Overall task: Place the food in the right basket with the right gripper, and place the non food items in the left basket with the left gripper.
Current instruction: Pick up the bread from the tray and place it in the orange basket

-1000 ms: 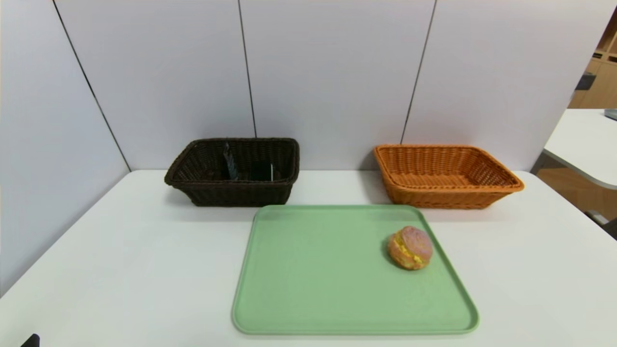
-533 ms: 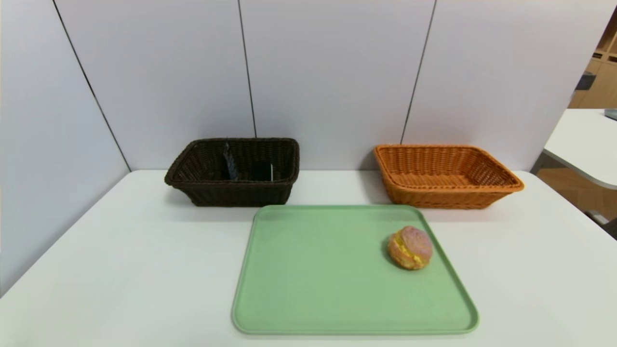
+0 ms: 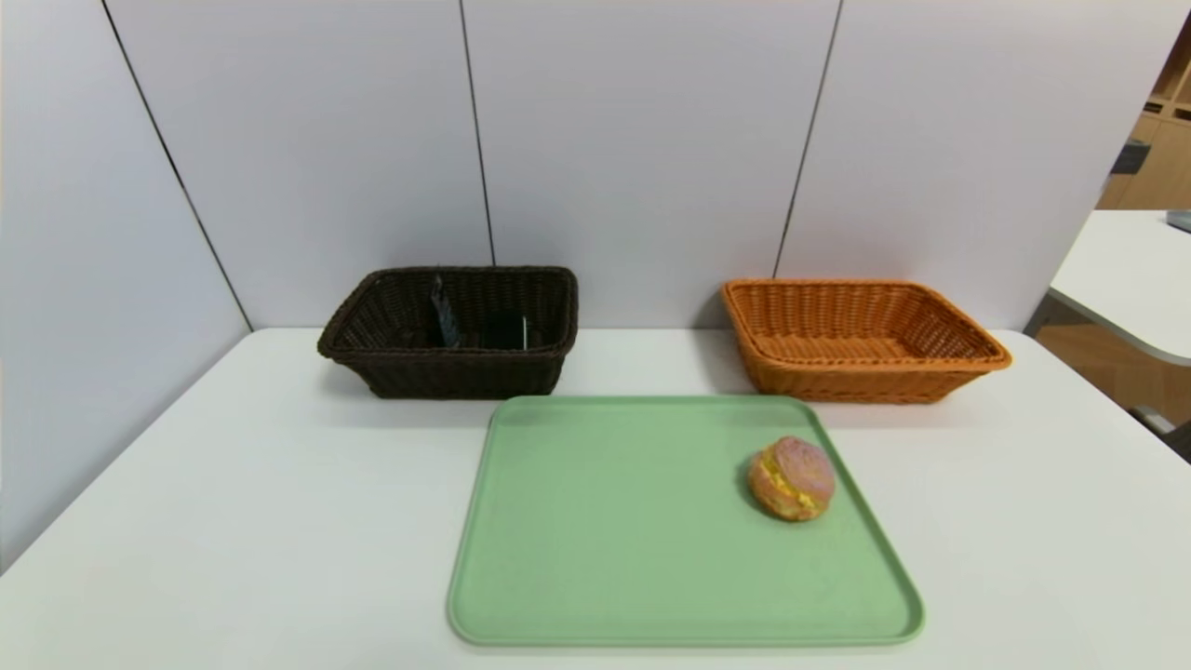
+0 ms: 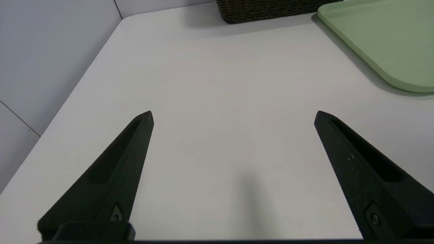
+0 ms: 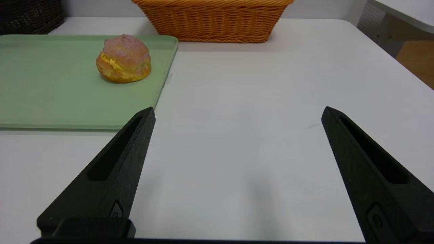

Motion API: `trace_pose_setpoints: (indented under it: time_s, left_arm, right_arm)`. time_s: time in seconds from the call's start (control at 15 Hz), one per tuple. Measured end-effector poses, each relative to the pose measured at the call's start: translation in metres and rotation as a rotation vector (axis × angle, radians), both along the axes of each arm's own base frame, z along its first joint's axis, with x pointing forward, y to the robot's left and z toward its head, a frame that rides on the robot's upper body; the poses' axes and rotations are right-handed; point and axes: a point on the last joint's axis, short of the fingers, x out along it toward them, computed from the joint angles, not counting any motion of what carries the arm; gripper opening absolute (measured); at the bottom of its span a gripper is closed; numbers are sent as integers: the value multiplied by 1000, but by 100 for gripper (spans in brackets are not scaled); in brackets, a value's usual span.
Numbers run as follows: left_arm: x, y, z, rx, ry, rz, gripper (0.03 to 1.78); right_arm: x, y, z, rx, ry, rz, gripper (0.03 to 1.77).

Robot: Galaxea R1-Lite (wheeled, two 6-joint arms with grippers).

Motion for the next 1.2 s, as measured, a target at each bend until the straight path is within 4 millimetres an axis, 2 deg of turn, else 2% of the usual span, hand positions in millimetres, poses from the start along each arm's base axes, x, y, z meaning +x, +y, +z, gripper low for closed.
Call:
trace_pose_setpoints:
  time_s: [0.27,1.2]
  left_arm:
    - [0,1,0,-80,-4,39,169]
    - [0,1,0,-86,-4,42,169]
  right_arm:
    - [0,0,0,0,0,0,170]
    - [0,0,0,-1,0,0,170]
